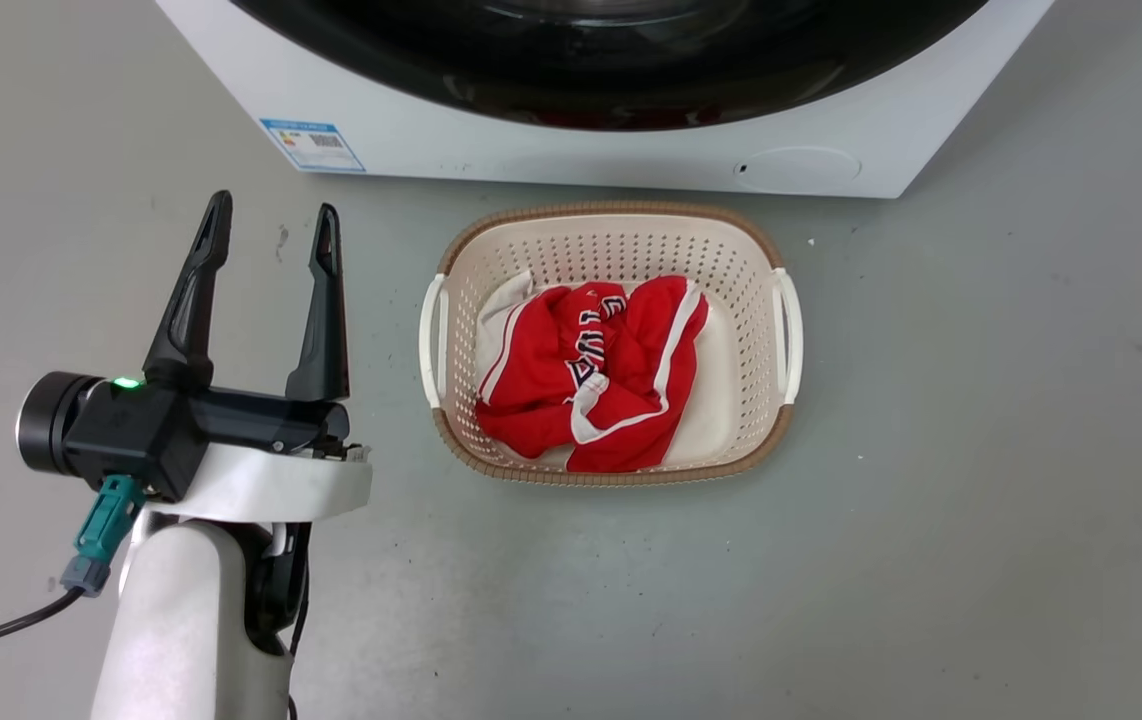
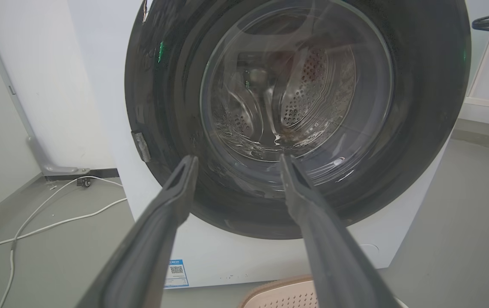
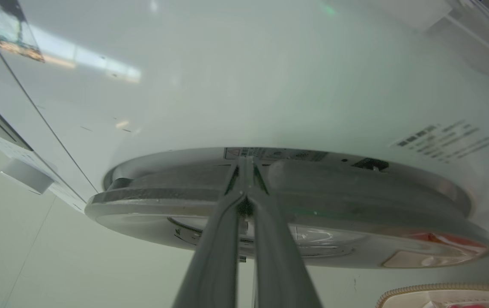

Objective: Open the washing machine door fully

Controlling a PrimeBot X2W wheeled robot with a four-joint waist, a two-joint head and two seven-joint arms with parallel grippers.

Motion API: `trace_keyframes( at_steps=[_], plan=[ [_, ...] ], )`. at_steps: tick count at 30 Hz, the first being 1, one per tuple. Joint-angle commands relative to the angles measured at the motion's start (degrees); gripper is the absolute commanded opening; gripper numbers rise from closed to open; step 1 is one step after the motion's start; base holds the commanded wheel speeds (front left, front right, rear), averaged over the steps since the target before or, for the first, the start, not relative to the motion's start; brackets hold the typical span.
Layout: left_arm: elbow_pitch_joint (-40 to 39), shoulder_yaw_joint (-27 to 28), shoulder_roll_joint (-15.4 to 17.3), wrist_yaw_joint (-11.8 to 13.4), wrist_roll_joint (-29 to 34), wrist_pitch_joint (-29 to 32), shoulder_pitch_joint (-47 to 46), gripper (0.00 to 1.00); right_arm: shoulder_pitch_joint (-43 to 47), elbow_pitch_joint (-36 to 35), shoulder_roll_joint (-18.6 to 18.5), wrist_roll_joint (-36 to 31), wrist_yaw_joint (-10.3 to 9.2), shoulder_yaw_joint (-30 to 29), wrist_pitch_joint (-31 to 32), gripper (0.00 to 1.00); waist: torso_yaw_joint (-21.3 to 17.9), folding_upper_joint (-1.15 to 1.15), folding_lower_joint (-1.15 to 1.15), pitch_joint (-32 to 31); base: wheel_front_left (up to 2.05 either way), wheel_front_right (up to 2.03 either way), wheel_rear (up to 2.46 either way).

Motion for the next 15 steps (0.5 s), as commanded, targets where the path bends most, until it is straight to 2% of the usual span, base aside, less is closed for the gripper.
trace_keyframes(
  at_steps=[1,8,15],
  plan=[
    [-0.22,-0.14,0.17,-0.12,-0.24,-0.13,-1.04,1.0,-1.07,0.6,0.31,-0.23,0.0,0.54,0.5,0.0,0.36,0.0,-0.01,0.52,0.0,0.0,0.0],
    [-0.05,-0.37,0.19,-0.13,-0.63,-0.13,-1.36,1.0,-6.27,7.5,2.14,-0.97,0.0,5.74,3.51,0.0,1.15,0.0,-0.01,1.81,0.0,0.0,0.0],
    [0.18,-0.72,0.07,-0.12,-0.73,-0.13,-1.88,1.0,-9.39,12.27,5.17,-0.63,0.0,8.51,6.75,0.0,1.74,0.0,-0.01,2.85,0.0,0.0,0.0]
  ],
)
